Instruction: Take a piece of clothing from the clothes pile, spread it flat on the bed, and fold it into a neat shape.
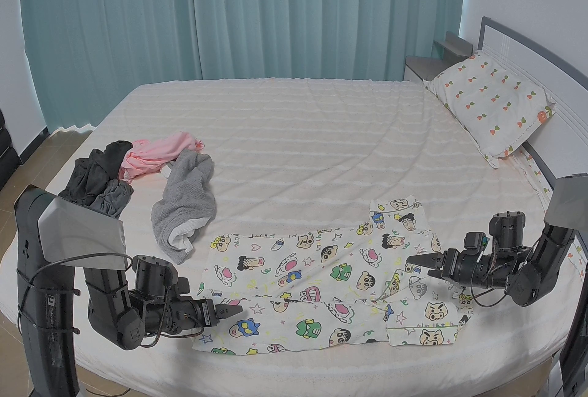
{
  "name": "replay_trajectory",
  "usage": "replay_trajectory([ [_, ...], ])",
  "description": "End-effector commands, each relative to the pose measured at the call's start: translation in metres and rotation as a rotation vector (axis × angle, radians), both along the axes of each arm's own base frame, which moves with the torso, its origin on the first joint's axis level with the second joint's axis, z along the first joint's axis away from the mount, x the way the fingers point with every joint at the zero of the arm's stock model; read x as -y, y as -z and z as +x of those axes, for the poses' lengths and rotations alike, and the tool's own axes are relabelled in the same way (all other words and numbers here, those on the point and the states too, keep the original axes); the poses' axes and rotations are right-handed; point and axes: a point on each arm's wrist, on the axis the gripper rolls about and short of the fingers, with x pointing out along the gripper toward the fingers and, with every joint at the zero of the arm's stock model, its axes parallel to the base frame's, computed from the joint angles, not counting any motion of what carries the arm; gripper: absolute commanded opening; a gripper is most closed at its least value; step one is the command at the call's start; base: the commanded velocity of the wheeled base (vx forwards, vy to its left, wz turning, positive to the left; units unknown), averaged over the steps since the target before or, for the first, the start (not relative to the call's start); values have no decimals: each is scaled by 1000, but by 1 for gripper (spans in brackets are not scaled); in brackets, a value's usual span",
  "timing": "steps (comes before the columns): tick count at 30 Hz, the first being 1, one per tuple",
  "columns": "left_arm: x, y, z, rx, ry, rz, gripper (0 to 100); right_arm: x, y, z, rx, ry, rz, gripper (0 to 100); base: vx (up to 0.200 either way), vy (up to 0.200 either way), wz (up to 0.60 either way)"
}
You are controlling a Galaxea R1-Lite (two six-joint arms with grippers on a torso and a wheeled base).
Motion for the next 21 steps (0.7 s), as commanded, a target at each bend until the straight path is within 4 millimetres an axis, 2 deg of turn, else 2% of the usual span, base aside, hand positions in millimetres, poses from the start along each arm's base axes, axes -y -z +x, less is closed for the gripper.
replay_trajectory([
  [1,-2,0,1,0,-8,0,100,-1,2,0,-6,-2,0,100,0,0,0],
  [3,-1,0,2,3,-8,-1,100,-1,3,0,-9,-2,0,100,0,0,0],
  [4,-2,0,2,2,-9,1,0,-1,3,0,-11,-2,-1,100,0,0,0],
  [11,-5,0,6,17,-49,22,0,-1,7,0,-20,-1,-2,100,0,0,0],
  [21,-9,-2,-4,2,-91,71,0,-1,7,0,-23,-3,-3,100,0,0,0],
])
